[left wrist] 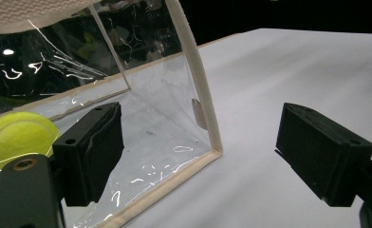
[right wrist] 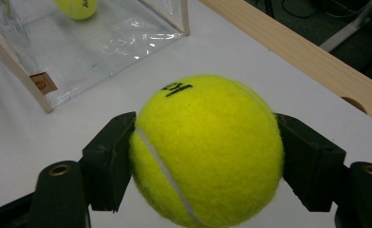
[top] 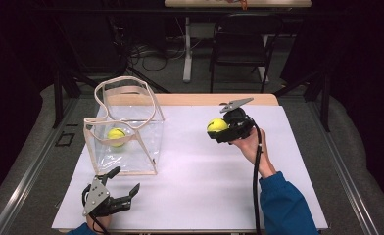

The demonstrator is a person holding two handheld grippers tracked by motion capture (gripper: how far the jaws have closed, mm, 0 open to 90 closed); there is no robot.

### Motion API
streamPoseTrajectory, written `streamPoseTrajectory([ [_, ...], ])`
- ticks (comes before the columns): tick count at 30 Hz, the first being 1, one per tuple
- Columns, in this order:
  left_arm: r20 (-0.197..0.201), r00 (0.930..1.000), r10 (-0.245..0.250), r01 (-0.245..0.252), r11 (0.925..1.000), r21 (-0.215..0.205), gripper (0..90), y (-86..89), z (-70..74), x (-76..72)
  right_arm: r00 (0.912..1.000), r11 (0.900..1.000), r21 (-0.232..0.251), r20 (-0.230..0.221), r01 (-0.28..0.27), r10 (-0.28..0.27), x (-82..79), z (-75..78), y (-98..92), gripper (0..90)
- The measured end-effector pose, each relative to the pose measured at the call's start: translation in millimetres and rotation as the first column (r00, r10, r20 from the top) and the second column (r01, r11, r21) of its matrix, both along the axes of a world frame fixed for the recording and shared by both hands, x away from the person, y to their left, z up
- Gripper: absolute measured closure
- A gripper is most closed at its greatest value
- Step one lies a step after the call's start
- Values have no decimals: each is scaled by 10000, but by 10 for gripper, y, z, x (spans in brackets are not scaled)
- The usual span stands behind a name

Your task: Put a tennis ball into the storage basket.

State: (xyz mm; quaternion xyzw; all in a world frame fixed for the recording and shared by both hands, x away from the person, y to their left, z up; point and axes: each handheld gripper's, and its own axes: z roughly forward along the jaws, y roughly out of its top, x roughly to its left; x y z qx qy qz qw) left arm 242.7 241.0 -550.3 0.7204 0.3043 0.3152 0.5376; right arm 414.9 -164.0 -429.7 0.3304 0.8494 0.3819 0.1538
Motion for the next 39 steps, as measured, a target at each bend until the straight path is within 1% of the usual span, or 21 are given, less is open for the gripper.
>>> streamPoseTrajectory([
  [4, 40, 9999, 92, -92, 10000, 34, 158, -9, 8, -9, 10000, 10000, -11, 4, -41, 41, 16, 27, 17, 264],
  [6, -10, 10000, 81, -81, 10000, 6, 158, -19, 1, 6, 9999, 9999, 0, 60, -150, 150, 29, 42, 37, 264],
  [9, -43, 10000, 55, -55, 10000, -7, 158, -13, -5, 8, 9999, 9999, -21, 27, -167, 167, 46, 48, 51, 264],
  [11, -58, 10000, 75, -76, 9999, -126, 158, -9, -3, 6, 9999, 9999, -39, -6, -163, 163, 55, 51, 60, 264],
  [14, 3, 10000, 34, -33, 9999, -103, 158, -13, 7, 5, 9998, 9998, -62, -1, -186, 186, 64, 51, 78, 264],
  [19, -115, 9999, 15, -17, 9999, -148, 158, -2, -6, 16, 9995, 9995, -84, 11, -316, 316, 92, 65, 135, 264],
  [23, -35, 10000, -80, 79, 9999, -114, 158, -16, 5, 10, 9992, 9990, -220, 3, -401, 401, 109, 85, 185, 264],
  [25, -47, 9999, -99, 98, 9999, -135, 158, -20, 3, 13, 9991, 9989, -199, 37, -417, 418, 111, 91, 196, 265],
  [26, -119, 9999, -87, 85, 9998, -174, 158, -18, -2, 18, 9990, 9988, -211, 29, -453, 453, 113, 116, 212, 265],
  [28, -107, 9999, -91, 89, 9998, -173, 158, -18, 0, 17, 9988, 9986, -244, 59, -478, 479, 113, 138, 224, 264],
  [30, -10, 9999, -115, 115, 9998, -130, 158, -25, 9, 12, 9986, 9984, -240, 117, -517, 520, 116, 169, 240, 265],
  [34, -106, 9999, -110, 108, 9998, -145, 158, -17, 0, 22, 9984, 9983, -234, 161, -541, 545, 128, 227, 257, 264],
  [37, 12, 9999, -117, 118, 9999, -116, 158, -20, 13, 11, 9980, 9979, -265, 209, -594, 600, 146, 268, 283, 265],
  [39, -51, 9999, -93, 92, 9998, -175, 158, -22, 6, 15, 9976, 9975, -248, 210, -654, 660, 156, 284, 305, 265],
])
